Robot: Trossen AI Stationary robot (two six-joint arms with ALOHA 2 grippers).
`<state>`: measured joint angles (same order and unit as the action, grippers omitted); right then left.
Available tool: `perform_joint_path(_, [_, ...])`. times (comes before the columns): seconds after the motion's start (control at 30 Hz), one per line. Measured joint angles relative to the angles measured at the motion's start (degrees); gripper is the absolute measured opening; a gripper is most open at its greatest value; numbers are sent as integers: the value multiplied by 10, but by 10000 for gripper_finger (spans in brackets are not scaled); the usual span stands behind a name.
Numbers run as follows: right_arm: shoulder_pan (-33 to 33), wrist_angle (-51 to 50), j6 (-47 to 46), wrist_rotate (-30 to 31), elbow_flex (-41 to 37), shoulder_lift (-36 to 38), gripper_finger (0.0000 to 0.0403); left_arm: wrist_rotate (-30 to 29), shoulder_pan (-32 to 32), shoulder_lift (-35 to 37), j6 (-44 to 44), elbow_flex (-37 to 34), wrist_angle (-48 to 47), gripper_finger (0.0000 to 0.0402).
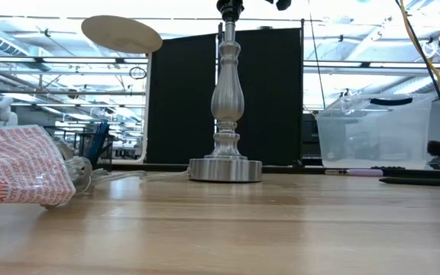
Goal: Screw lightbulb
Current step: Insert the lightbulb into the lamp
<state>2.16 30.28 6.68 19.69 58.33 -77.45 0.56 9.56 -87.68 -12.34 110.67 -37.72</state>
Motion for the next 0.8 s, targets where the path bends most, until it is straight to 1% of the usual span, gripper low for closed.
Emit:
perform_joint_path(0.23, [18,-17,-17,-63,19,-10,250,0,0,0,-1,0,0,0])
perform_joint_path(0.43, [20,-52,-16,-77,49,-24,231,0,0,0,0,0,0,0])
perform_joint_path(0.7, [19,-54,-15,-75,49,-24,167,1,0,0,-1,0,1,0])
perform_joint_path(0.8, [19,-55,-19,-71,49,-24,151,0,-2,0,-2,0,4,0])
